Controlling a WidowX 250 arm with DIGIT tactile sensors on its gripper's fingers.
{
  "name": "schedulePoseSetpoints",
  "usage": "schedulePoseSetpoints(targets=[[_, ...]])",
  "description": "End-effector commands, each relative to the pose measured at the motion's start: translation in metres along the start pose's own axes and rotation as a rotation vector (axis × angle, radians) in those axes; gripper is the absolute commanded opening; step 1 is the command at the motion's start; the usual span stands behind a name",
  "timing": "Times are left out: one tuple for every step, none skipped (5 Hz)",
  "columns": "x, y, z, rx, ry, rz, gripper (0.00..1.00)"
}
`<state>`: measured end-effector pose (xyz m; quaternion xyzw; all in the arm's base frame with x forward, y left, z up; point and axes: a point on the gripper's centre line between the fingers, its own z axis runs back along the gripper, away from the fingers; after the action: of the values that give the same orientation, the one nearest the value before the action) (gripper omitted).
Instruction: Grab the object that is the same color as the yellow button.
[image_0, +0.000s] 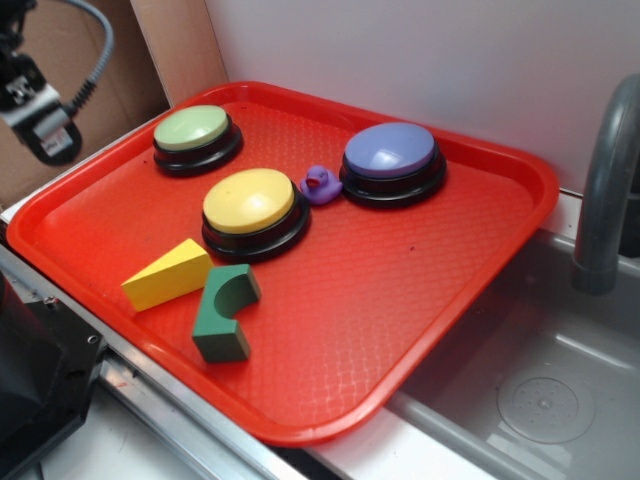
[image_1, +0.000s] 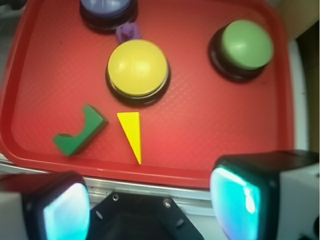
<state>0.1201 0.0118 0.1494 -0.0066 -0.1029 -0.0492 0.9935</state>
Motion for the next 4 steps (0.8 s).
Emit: schedulePoseSetpoints(targets=[[0.007, 0.008, -0.059, -0.001, -0.001, -0.030, 1.00], [0.005, 0.010, -0.091, -0.016, 0.053, -0.080, 1.00], [0.004, 0.006, -0.117, -0.049, 0.062, -0.107, 1.00], [0.003, 0.001, -0.130, -0.070, 0.075, -0.123, 1.00]])
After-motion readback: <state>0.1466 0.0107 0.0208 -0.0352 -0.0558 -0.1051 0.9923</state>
